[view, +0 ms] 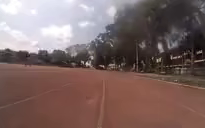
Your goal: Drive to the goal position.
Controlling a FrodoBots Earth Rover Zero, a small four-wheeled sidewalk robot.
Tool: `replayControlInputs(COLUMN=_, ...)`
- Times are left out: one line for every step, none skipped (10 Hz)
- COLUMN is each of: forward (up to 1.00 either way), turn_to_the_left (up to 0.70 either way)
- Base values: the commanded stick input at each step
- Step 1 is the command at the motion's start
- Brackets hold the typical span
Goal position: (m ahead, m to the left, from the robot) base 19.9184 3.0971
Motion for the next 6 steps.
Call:
replayControlInputs(forward=0.70, turn_to_the_left=-0.35)
replayControlInputs(forward=0.70, turn_to_the_left=-0.35)
replayControlInputs(forward=0.70, turn_to_the_left=-0.35)
replayControlInputs(forward=0.70, turn_to_the_left=-0.35)
replayControlInputs(forward=0.70, turn_to_the_left=0.00)
replayControlInputs(forward=0.70, turn_to_the_left=0.00)
